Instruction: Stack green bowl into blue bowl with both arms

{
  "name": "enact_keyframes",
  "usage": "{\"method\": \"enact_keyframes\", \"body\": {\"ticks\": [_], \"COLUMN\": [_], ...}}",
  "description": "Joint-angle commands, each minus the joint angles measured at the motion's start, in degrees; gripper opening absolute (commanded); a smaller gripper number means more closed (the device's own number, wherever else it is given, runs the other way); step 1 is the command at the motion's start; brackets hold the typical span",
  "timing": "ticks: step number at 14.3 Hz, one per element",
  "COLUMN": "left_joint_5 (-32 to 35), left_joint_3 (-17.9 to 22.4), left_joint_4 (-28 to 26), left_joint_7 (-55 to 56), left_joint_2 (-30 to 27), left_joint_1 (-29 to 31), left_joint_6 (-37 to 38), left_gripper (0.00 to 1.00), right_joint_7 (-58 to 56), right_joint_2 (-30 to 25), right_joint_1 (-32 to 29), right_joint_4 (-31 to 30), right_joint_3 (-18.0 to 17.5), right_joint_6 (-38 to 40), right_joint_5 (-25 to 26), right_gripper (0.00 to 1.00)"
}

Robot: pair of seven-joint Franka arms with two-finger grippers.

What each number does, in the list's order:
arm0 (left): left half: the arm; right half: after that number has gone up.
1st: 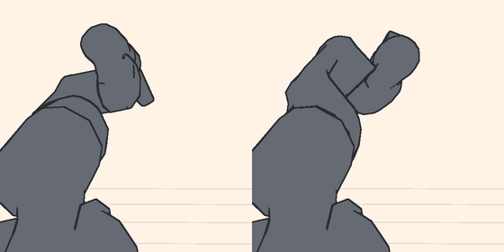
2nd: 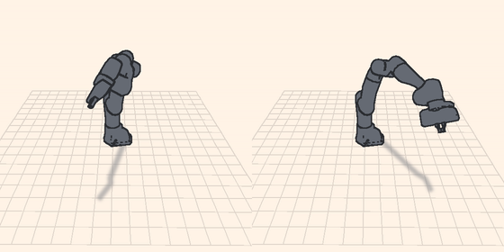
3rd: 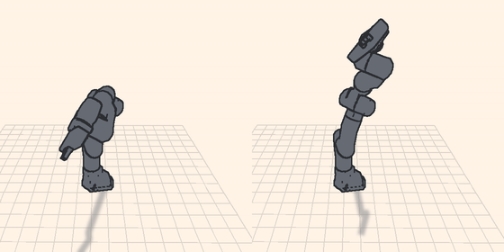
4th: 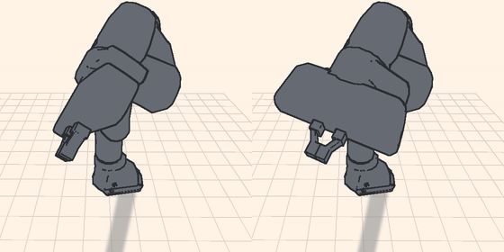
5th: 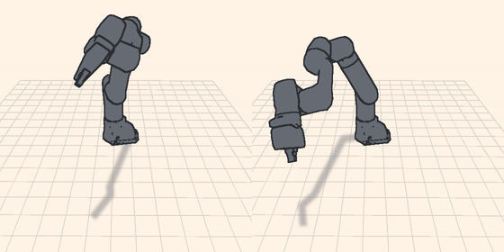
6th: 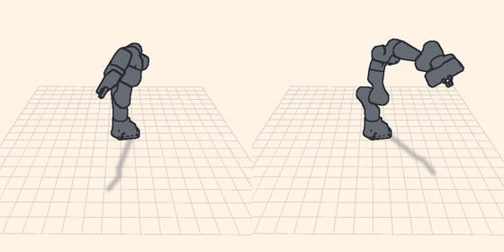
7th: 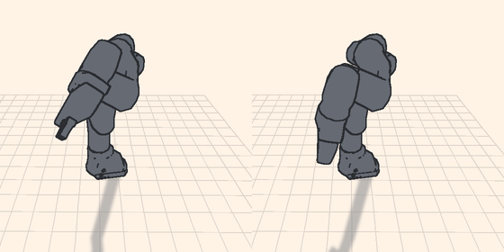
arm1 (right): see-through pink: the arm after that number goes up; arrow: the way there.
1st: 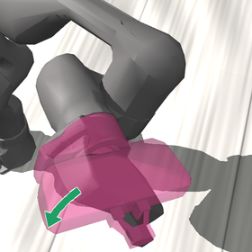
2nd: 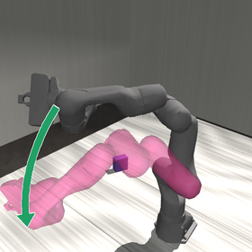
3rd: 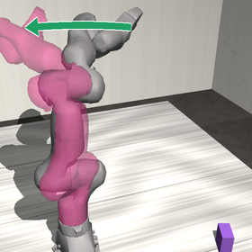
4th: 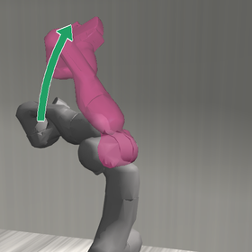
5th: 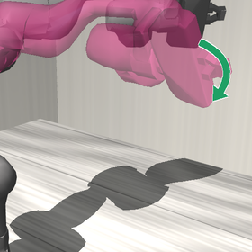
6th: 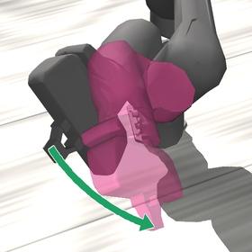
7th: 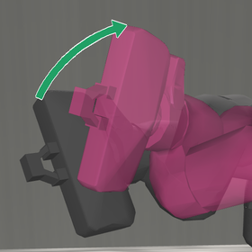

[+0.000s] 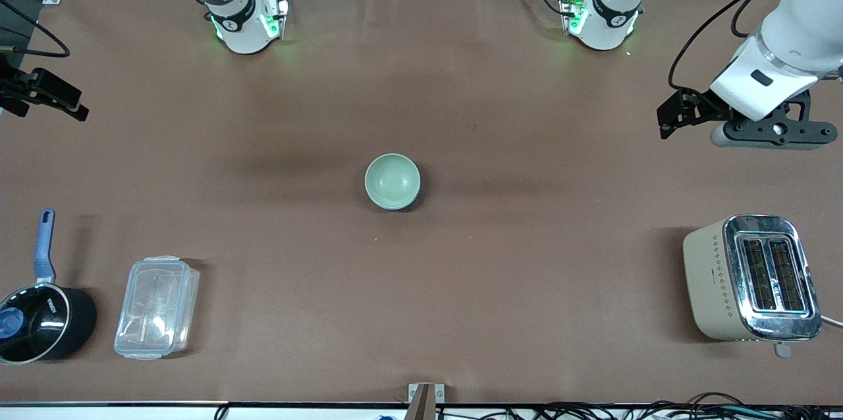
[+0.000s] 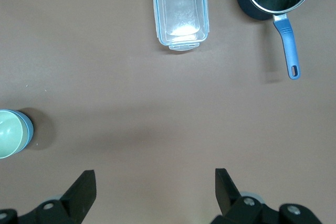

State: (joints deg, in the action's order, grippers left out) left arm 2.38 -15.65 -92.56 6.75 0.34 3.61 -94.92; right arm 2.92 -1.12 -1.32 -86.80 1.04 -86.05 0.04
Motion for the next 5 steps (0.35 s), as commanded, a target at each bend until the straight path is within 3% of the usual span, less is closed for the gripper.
{"method": "enact_keyframes", "body": {"ticks": [1, 5], "left_joint_5": [-1.15, -1.32], "left_joint_3": [0.62, 0.80], "left_joint_4": [-0.17, 1.77], "left_joint_7": [-1.83, -2.36], "left_joint_2": [-1.31, -1.22], "left_joint_1": [0.87, 2.19], "left_joint_6": [0.43, 4.30], "left_gripper": [1.00, 1.00], "right_joint_7": [-0.64, -0.64], "right_joint_2": [0.16, 0.16], "right_joint_1": [-0.09, -0.09], "right_joint_4": [0.76, 0.76], "right_joint_3": [0.01, 0.01], "right_joint_6": [0.80, 0.80], "right_joint_5": [-0.74, -0.74], "right_gripper": [1.00, 1.00]}}
